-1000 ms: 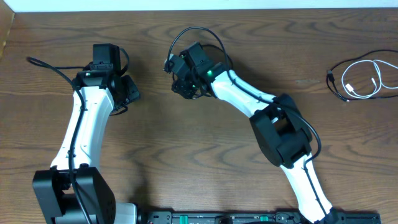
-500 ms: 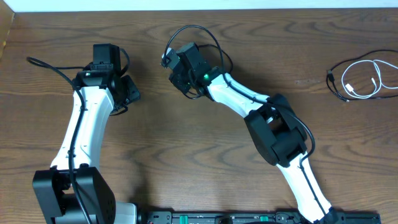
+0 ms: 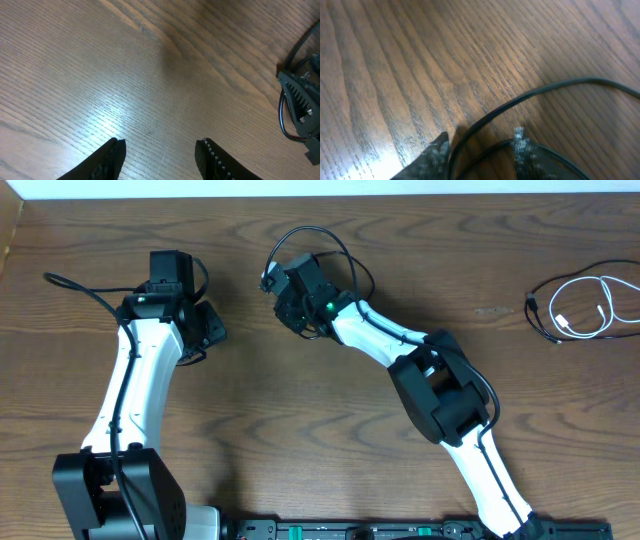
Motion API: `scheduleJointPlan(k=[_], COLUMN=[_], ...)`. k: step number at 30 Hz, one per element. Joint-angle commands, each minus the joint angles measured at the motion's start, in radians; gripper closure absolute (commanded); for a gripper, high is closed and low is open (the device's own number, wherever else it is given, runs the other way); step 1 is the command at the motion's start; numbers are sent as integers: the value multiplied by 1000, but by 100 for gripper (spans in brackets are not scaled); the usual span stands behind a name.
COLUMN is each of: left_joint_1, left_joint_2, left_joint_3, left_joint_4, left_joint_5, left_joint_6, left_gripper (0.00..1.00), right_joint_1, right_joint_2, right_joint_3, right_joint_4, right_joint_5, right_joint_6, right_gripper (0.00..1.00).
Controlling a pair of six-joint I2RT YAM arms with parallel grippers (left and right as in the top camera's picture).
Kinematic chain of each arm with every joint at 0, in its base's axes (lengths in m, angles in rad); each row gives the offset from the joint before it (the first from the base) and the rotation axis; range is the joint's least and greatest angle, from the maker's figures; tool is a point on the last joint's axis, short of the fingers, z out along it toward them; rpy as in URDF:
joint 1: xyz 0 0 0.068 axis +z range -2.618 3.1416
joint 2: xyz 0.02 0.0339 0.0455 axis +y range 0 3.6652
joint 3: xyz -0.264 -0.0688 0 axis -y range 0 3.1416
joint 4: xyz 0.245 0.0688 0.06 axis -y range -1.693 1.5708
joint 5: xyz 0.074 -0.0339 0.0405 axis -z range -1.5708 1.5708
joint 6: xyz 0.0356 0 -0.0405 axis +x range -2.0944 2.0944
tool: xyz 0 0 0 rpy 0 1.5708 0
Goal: Untangle cables
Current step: 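Lower the right gripper and grasp the black cable coil, then lift the black cable and carry it toward the top right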
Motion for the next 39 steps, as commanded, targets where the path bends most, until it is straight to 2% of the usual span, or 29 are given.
scheduleJointPlan(k=[1, 7, 13, 15, 18, 25, 32, 39], left_joint_1=[3, 3, 3, 3, 3, 3, 3, 3], left_joint_2=[-20, -21, -20, -21, -21, -21, -20, -20], left_joint_3=[-1, -1, -1, -1, -1, -1, -1, -1], left_joint_4=[-3, -3, -3, -4, -4, -4, -3, -3], left_joint_5=[-2, -2, -2, -2, -2, -2, -2, -2], left_joint_6=[-10, -10, -10, -10, -10, -10, -10, -10], left_gripper=[50, 50, 50, 50, 50, 50, 50, 50], right_joint_1=[12, 12, 12, 10, -1, -45, -97, -166], right_joint_2=[13, 15, 11, 0, -33, -170, -304, -404], right_joint_3=[0, -2, -2, -2, -2, -2, -2, -2], right_joint_4=[-17, -83, -94, -94, -94, -112, -164, -179], right_joint_5=[5, 5, 6, 6, 1, -61, -216, -243], right_joint_6=[8, 8, 23, 75, 163, 195, 195, 307], right_gripper=[69, 69, 89, 90, 99, 99, 99, 99])
